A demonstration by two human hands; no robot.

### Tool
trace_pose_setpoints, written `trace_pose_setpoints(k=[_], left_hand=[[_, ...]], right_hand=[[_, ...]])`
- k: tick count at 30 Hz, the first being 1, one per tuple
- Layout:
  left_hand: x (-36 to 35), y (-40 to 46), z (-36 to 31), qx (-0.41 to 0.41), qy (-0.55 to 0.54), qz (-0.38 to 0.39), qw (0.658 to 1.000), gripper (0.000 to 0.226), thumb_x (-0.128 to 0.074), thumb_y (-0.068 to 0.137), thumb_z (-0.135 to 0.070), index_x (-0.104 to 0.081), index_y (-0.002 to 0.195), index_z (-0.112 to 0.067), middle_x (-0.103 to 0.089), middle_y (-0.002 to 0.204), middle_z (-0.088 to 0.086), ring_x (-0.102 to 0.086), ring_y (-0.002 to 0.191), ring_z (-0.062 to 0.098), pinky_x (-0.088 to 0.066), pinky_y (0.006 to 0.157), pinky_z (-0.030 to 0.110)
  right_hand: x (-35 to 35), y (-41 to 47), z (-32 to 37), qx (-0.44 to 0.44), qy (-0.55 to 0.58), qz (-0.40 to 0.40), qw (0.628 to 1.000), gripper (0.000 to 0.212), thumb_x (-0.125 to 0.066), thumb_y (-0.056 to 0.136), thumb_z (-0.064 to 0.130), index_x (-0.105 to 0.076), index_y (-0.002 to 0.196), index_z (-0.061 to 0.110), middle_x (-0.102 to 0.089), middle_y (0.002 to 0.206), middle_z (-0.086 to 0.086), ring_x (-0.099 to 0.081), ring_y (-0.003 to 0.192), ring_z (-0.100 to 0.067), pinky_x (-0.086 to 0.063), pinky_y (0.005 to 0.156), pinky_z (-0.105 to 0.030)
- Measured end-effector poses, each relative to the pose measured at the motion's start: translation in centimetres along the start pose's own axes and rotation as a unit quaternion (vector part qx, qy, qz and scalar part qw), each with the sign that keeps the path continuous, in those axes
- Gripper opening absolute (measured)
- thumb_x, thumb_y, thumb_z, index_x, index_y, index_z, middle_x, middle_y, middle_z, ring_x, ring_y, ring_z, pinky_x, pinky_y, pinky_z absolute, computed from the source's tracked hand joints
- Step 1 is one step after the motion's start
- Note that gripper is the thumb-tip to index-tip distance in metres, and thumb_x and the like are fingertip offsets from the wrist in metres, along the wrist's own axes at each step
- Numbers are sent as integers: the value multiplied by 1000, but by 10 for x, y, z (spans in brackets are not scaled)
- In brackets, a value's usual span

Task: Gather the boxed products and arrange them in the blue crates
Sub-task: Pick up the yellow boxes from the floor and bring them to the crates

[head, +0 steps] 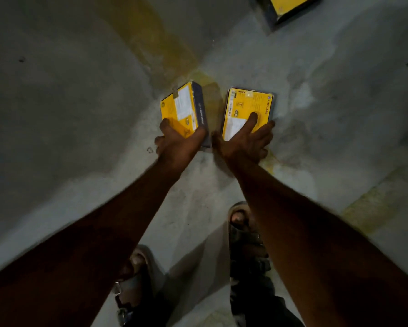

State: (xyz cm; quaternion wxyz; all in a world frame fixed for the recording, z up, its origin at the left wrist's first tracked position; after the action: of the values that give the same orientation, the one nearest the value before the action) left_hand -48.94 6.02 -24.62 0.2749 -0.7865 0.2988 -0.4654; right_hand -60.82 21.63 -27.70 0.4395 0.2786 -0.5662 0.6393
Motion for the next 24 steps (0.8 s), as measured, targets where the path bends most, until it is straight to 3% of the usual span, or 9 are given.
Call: trace_pose_setpoints(k=[4,8,10,13,17,21,24], left_hand=[[29,-10,7,-5,-26,-15,1000,108,-66,61,-67,-20,149,-23,-38,140,16,-43,127,34,-40,105,42],[90,-45,0,-20,-73,-41,996,116,-62,47,-72,-30,145,-19,-50,134,13,-50,122,30,-44,103,41],[132,-73,-11,-38,-98,-53,993,109,-63,48,-71,-36,140,-19,-56,128,9,-56,116,27,-48,98,42],[207,-126,-32,-76,-156,-71,982,90,-68,55,-58,-46,130,-14,-63,115,5,-63,99,18,-53,85,28],[316,-214,-71,-102,-236,-89,962,74,-72,66,-44,-50,126,-8,-66,110,2,-66,90,5,-53,79,23],[435,-320,-113,-135,-340,-146,919,65,-72,72,-42,-51,127,-13,-67,114,-1,-67,96,6,-51,82,19],[511,-405,-129,-169,-410,-187,877,46,-73,84,-23,-47,121,-28,-62,114,-11,-63,95,-7,-49,80,12]], right_hand=[[24,0,3,-6,37,-9,999,102,-72,61,60,-24,143,24,-24,144,-19,-35,122,-41,-37,97,-51],[87,-36,34,83,78,-34,993,94,-69,63,61,-30,140,24,-33,136,-15,-40,120,-40,-41,96,-53],[130,-64,63,126,95,-31,987,92,-69,63,60,-31,139,25,-34,135,-13,-40,121,-38,-42,96,-52],[205,-120,117,185,121,-28,975,92,-64,62,63,-34,139,25,-36,135,-12,-42,121,-38,-43,94,-52],[318,-213,198,297,123,-26,947,90,-60,63,67,-40,139,22,-40,134,-12,-44,119,-36,-44,92,-50],[430,-318,275,397,121,-12,910,87,-59,66,67,-42,138,23,-41,135,-10,-46,119,-33,-47,92,-49],[487,-398,318,448,138,8,883,83,-58,68,66,-45,137,23,-45,130,-10,-50,115,-35,-49,89,-50]])
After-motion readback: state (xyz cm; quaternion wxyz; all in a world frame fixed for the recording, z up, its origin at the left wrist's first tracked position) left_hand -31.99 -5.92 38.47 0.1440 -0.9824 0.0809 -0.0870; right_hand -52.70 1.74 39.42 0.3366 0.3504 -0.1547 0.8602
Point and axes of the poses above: each hand's wrist, its own y-axis towards the middle knuckle, its own x-axis out of the back of the hand, z = x × y, the point moved 8 cm from there along y, towards the middle knuckle
